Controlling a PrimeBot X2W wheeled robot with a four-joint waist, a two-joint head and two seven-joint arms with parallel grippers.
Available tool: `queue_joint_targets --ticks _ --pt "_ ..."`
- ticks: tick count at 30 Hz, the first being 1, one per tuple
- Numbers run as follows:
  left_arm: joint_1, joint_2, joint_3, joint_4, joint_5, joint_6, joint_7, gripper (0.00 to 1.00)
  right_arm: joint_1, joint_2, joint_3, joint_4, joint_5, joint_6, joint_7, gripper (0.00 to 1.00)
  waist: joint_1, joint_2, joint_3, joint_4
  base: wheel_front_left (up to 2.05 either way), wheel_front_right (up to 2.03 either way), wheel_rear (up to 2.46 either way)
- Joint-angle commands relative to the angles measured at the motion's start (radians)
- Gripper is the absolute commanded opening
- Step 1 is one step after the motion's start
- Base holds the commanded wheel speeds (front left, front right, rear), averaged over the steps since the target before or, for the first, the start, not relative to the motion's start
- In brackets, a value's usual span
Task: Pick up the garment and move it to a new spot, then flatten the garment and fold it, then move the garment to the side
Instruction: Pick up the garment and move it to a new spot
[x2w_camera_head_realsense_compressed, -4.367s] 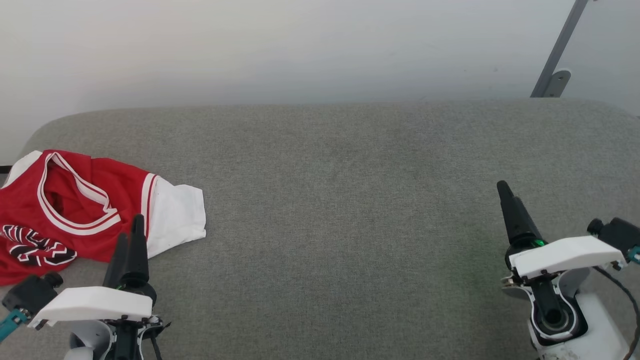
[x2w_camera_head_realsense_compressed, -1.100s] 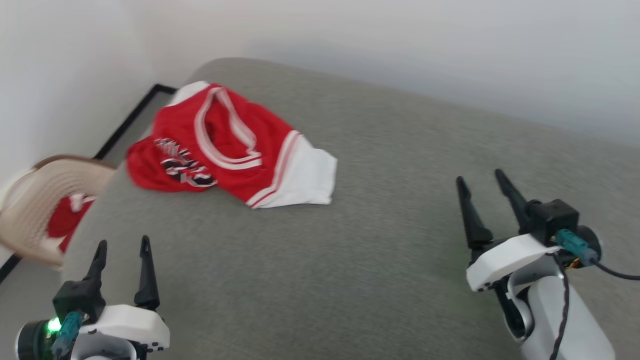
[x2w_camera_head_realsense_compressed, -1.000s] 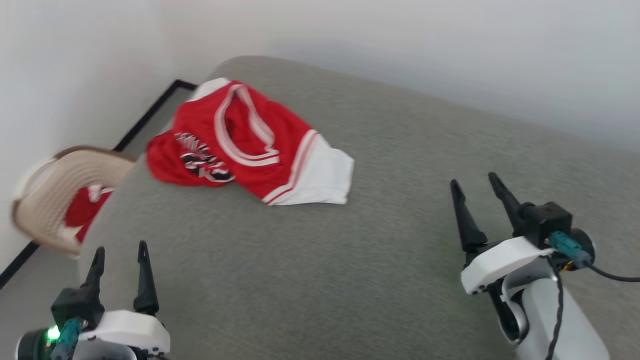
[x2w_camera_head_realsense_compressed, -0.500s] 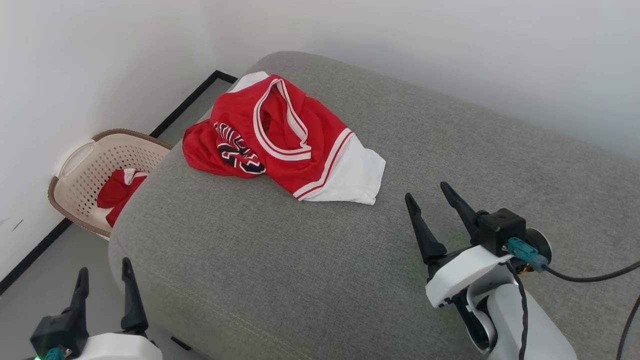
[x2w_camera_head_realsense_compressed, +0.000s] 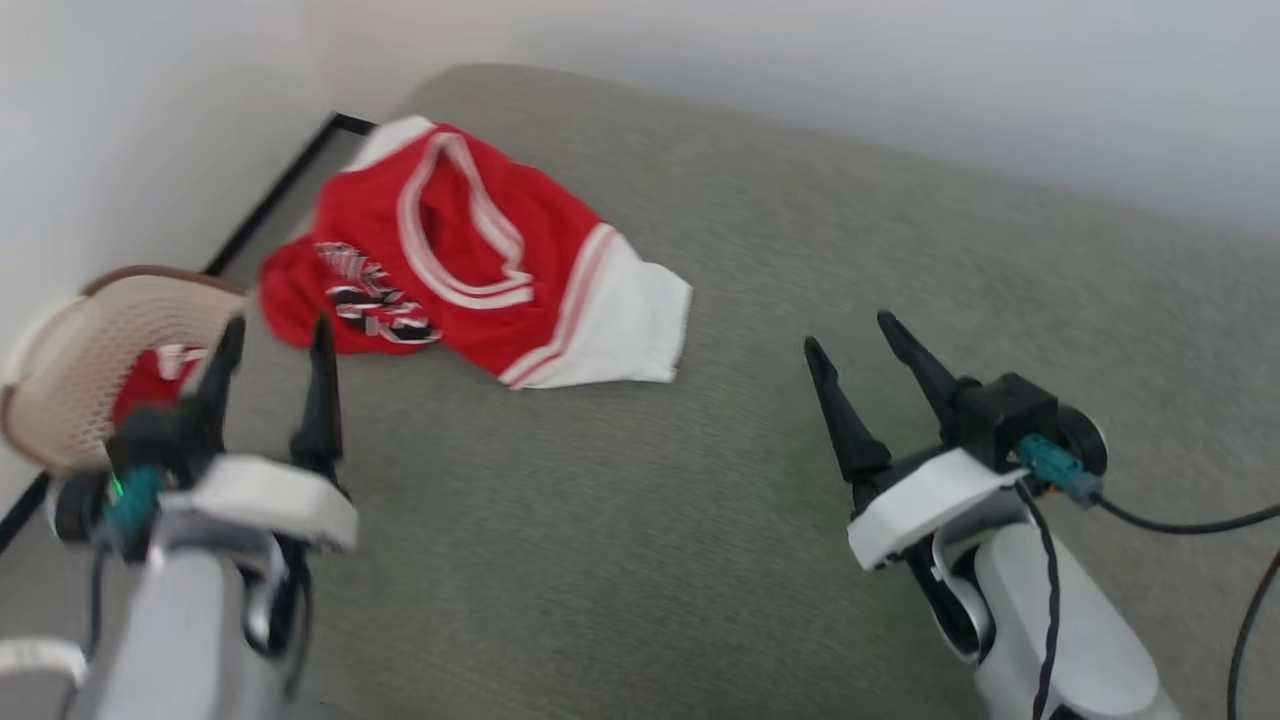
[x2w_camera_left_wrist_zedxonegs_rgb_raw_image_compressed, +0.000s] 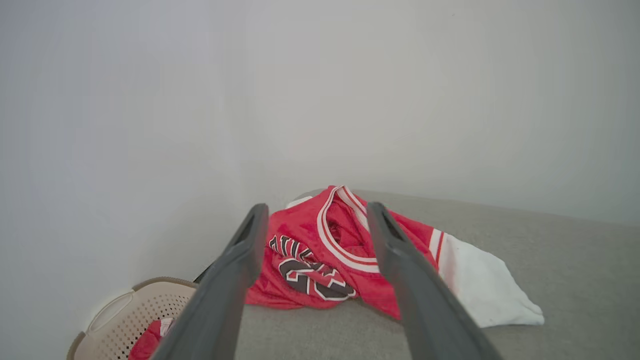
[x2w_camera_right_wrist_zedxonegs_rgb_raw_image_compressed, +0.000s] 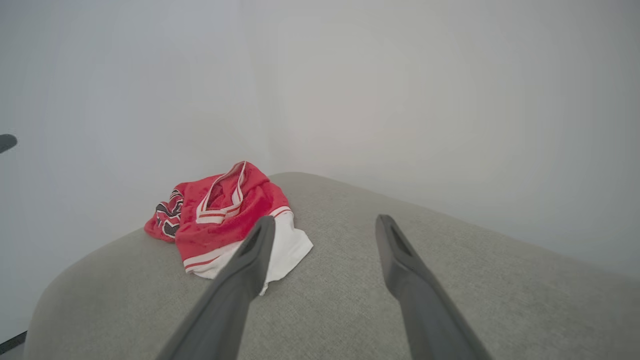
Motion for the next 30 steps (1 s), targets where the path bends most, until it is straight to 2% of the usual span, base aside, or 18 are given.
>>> queue_joint_targets --ticks 1,5,9,13,17,23,30 --pt "-0.074 0.044 -0.015 0.047 -0.006 -0.005 -0.002 1.0 -0.023 -0.004 -0.001 -0.01 -0.006 -0.001 -0.005 1.0 0.0 -0.0001 0.079 -0.091 0.0 0.0 0.0" --pt "-0.228 0.135 -0.052 0.184 -0.054 -0.007 0.027 1.0 -0.058 -0.004 -0.006 -0.03 -0.011 0.0 -0.005 1.0 0.0 -0.0001 0.144 -0.178 0.0 0.0 0.0" --pt "-0.342 0.232 -0.096 0.312 -0.178 -0.007 0.123 1.0 -0.086 0.006 -0.003 -0.056 -0.017 -0.001 -0.005 1.0 0.0 -0.0001 0.203 -0.263 0.0 0.0 0.0" --pt "-0.402 0.347 -0.164 0.41 -0.322 -0.006 0.277 1.0 -0.106 0.016 0.006 -0.08 -0.01 0.0 -0.005 1.0 0.0 -0.0001 0.251 -0.341 0.0 0.0 0.0" --pt "-0.45 0.43 -0.215 0.472 -0.47 -0.006 0.457 1.0 -0.128 0.024 0.015 -0.095 -0.008 0.0 -0.005 1.0 0.0 -0.0001 0.287 -0.398 0.0 0.0 0.0" --pt "-0.476 0.503 -0.241 0.517 -0.645 -0.006 0.647 1.0 -0.161 0.03 0.037 -0.12 -0.014 0.0 -0.005 1.0 0.0 -0.0001 0.327 -0.462 0.0 0.0 0.0" --pt "-0.43 0.547 -0.26 0.572 -0.767 -0.005 0.748 1.0 -0.178 0.03 0.049 -0.167 -0.021 0.0 -0.005 1.0 0.0 -0.0001 0.36 -0.513 0.0 0.0 0.0"
